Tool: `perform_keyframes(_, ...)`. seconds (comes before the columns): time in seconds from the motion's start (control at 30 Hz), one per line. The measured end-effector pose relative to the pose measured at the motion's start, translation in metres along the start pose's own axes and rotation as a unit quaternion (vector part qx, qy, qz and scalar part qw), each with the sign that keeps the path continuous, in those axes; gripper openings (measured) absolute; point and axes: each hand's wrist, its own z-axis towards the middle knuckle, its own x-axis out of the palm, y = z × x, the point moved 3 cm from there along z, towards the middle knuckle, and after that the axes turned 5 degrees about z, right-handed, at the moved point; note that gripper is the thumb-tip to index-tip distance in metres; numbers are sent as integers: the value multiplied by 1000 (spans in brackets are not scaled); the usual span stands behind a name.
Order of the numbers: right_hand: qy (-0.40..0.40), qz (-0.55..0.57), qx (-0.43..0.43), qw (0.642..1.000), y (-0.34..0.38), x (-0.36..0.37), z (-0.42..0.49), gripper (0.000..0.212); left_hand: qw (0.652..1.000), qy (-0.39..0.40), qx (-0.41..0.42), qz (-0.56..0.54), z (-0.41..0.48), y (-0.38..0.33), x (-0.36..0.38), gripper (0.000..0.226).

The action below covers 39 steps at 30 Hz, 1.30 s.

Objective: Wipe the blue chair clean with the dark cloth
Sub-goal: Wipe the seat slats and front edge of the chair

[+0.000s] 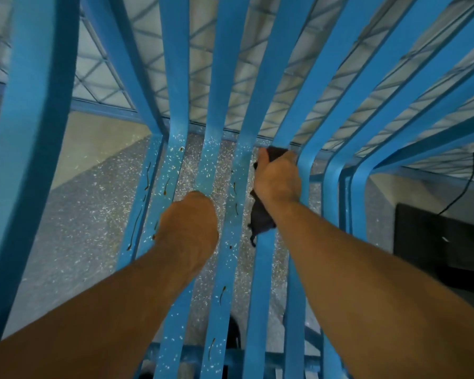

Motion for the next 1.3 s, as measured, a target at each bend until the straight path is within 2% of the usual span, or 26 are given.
perform_keyframes(0.07,-49,48,-57,996,12,-4,12,45,1000,3,4,3,3,0,0,18)
perform_keyframes(0.17,-128,159,-147,968,18,-5,19,49,1000,3,12,16,5,1,3,23)
perform_keyframes(0.3,-151,186,-173,955,24,-7,25,51,1000,-10,12,15,6,2,4,21)
perform_keyframes(0.4,-119,136,-128,975,23,-5,23,50,1000,-12,11,14,7,3,5,20)
perform_keyframes(0.5,-44,69,-38,996,15,-3,18,51,1000,-4,3,5,6,2,4,20)
perform_keyframes(0.63,50,5,58,997,-1,-2,5,51,1000,4,-4,-7,5,0,2,21)
perform_keyframes(0.83,88,-48,80,992,-36,1,-43,56,1000,14,-5,-22,4,1,1,18)
perform_keyframes(1.0,48,-6,50,998,-21,-2,-32,52,1000,-2,-10,-29,7,4,5,20)
perform_keyframes(1.13,7,44,-4,999,4,-10,-1,40,999,-8,-14,-33,9,4,6,20)
perform_keyframes(1.23,-79,102,-97,987,9,-11,10,36,999,-7,-18,-27,9,5,8,20)
perform_keyframes(1.3,-138,125,-128,974,7,-12,10,36,1000,-12,-15,-17,10,5,8,21)
